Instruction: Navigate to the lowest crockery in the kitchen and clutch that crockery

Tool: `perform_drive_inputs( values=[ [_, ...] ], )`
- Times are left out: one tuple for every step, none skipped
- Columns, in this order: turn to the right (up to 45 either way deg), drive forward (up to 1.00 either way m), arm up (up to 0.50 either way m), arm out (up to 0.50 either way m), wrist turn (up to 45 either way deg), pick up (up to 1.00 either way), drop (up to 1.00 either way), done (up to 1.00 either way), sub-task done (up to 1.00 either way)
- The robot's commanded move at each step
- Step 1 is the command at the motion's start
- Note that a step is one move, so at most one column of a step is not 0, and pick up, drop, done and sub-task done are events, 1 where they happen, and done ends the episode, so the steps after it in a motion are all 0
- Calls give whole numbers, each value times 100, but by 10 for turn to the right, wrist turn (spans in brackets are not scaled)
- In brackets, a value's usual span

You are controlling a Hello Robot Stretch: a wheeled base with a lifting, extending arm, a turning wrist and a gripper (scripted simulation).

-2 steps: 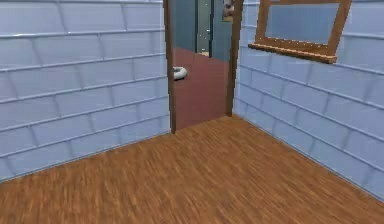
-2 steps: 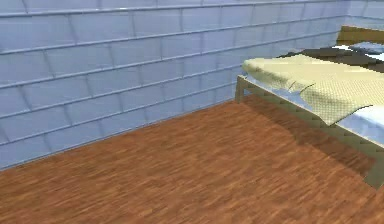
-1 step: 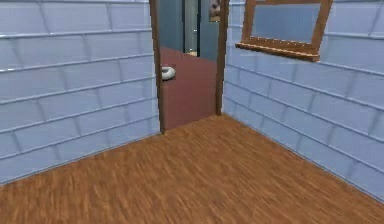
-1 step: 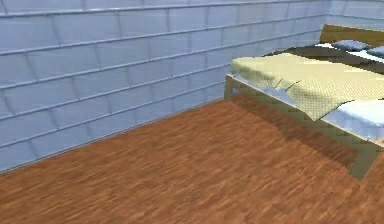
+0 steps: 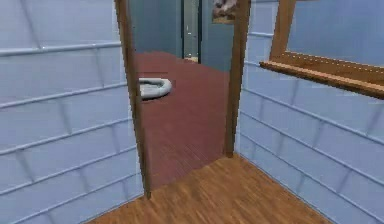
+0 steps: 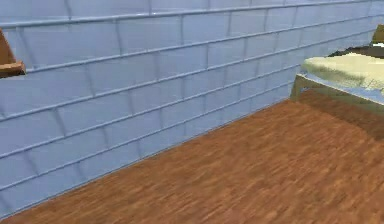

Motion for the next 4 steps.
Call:
perform_drive_inputs(
  values=[
    [0, 100, 0, 0, 0, 0, 0, 0, 0],
    [30, 0, 0, 0, 0, 0, 0, 0, 0],
    [0, 30, 0, 0, 0, 0, 0, 0, 0],
    [0, 55, 0, 0, 0, 0, 0, 0, 0]
  ],
)
